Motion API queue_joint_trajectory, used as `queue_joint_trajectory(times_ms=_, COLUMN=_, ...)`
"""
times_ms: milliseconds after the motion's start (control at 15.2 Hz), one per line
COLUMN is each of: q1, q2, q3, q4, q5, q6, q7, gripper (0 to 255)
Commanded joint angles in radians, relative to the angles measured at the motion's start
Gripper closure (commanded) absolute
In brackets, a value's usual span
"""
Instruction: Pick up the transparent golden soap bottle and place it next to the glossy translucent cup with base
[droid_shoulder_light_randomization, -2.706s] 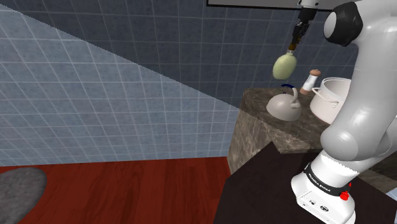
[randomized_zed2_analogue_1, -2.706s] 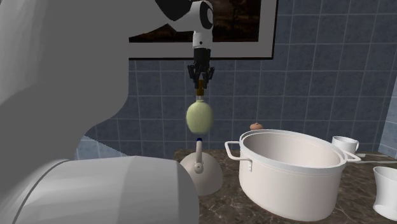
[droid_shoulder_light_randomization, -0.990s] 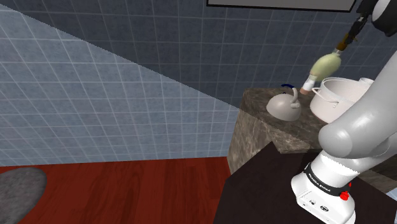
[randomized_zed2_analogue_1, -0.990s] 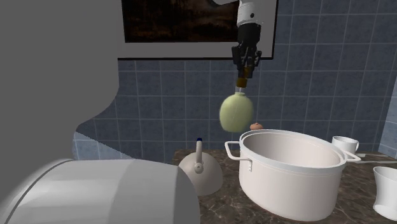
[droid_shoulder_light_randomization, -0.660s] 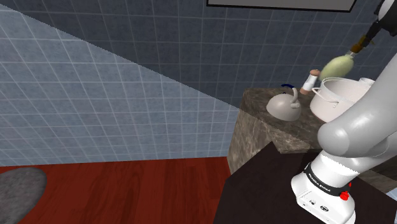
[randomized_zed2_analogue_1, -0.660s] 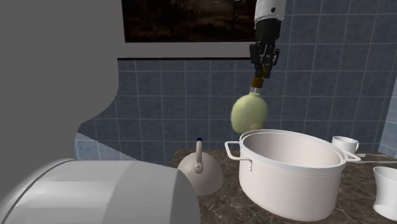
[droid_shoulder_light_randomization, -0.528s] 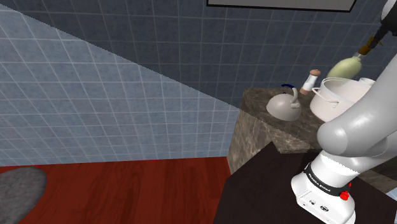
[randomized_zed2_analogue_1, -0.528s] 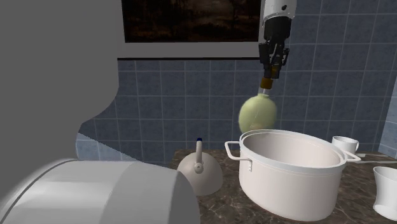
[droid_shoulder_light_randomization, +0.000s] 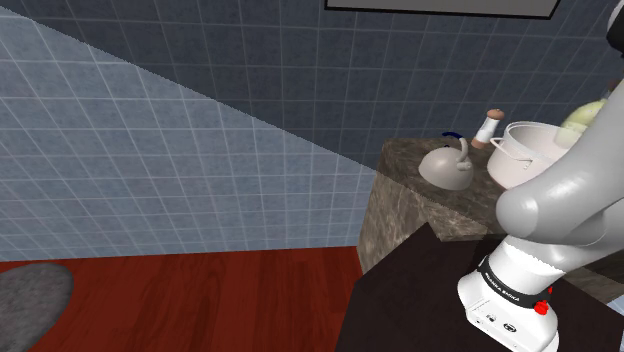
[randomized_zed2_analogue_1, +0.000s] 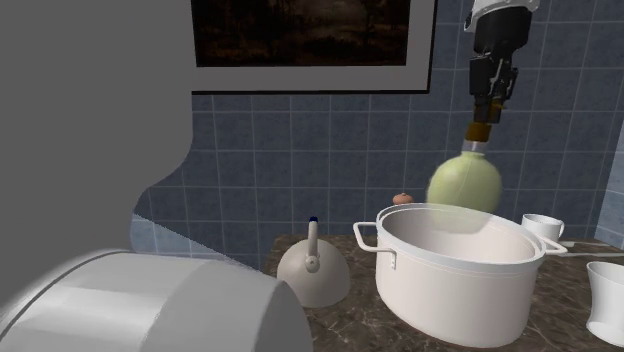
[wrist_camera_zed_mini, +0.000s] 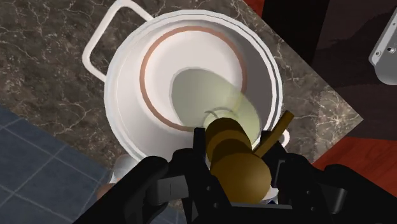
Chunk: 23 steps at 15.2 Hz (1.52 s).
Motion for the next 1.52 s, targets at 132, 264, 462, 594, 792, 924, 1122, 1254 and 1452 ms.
queue_joint_trajectory(times_ms=132, q1=-0.081, q2=0.055, q3=-0.045, q4=0.045, q5=0.041, q6=-0.012, q7=-0.121, gripper=255)
queue_joint_trajectory(times_ms=264, q1=-0.134, q2=0.096, q3=-0.063, q4=0.081, q5=0.072, q6=-0.024, q7=-0.184, gripper=255)
queue_joint_trajectory(times_ms=462, q1=-0.227, q2=0.167, q3=-0.082, q4=0.149, q5=0.128, q6=-0.048, q7=-0.279, gripper=255)
queue_joint_trajectory(times_ms=594, q1=-0.3, q2=0.221, q3=-0.088, q4=0.206, q5=0.169, q6=-0.07, q7=-0.34, gripper=255)
queue_joint_trajectory(times_ms=792, q1=-0.427, q2=0.309, q3=-0.084, q4=0.313, q5=0.236, q6=-0.112, q7=-0.422, gripper=255)
queue_joint_trajectory(times_ms=924, q1=-0.452, q2=0.323, q3=-0.081, q4=0.318, q5=0.245, q6=-0.105, q7=-0.44, gripper=255)
queue_joint_trajectory(times_ms=1122, q1=-0.416, q2=0.299, q3=-0.087, q4=0.24, q5=0.226, q6=-0.049, q7=-0.438, gripper=255)
queue_joint_trajectory(times_ms=1254, q1=-0.397, q2=0.286, q3=-0.09, q4=0.193, q5=0.215, q6=-0.014, q7=-0.436, gripper=255)
queue_joint_trajectory(times_ms=1452, q1=-0.372, q2=0.27, q3=-0.094, q4=0.128, q5=0.202, q6=0.036, q7=-0.433, gripper=255)
